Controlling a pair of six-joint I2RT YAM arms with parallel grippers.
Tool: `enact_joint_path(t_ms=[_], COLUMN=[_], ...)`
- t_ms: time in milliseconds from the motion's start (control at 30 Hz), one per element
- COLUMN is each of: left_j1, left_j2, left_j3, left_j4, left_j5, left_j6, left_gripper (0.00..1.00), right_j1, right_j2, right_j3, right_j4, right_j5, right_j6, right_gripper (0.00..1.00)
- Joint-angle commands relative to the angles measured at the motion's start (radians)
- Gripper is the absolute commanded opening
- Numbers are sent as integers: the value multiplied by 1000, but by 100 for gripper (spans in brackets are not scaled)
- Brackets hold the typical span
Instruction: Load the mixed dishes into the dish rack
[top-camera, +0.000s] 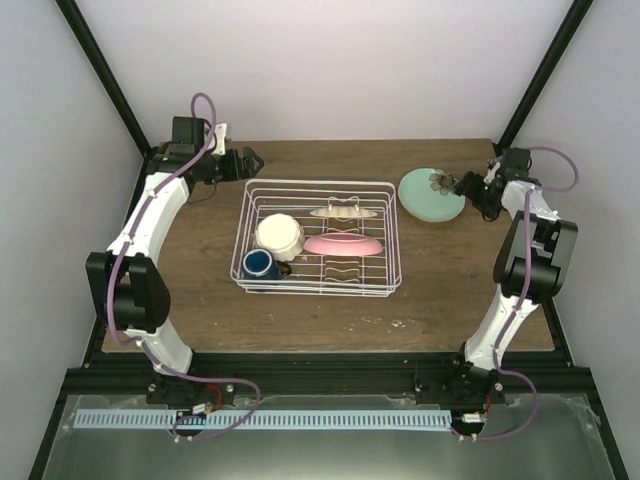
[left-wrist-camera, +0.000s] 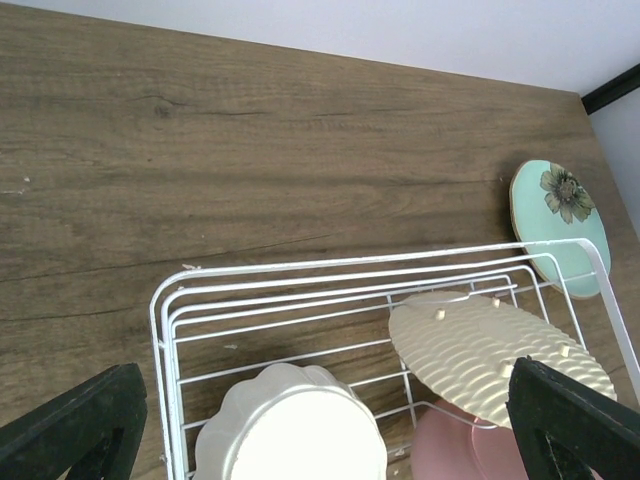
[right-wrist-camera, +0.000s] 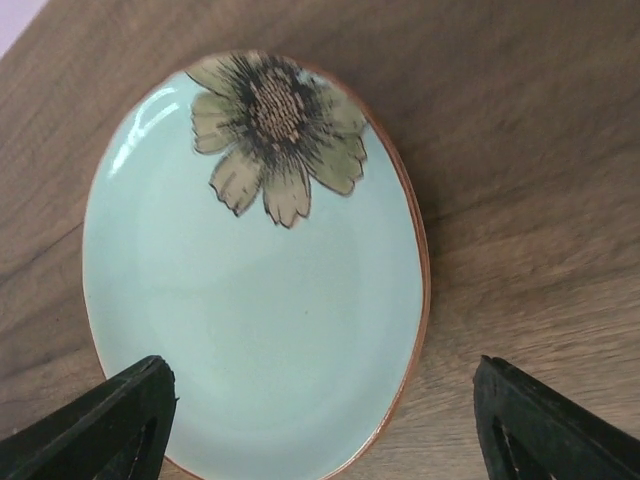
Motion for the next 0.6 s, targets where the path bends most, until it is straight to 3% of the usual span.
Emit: enact_joint_path(t_ms=[0, 233, 567], left_j1=[4, 4, 5], left_j2=[24, 48, 87], left_j3=[53, 83, 130], left_j4=[-20, -36, -52], left_j5=[13, 8, -8], left_j6=[16, 17, 21], left_gripper=[100, 100, 100], right_j1=[-39, -39, -39], right_j2=[54, 122, 203], right_j3=[-45, -47, -53], right_j4=[67, 78, 152], right_j5=[-103, -109, -216], right_j6=[54, 63, 129], right_gripper=[82, 80, 64])
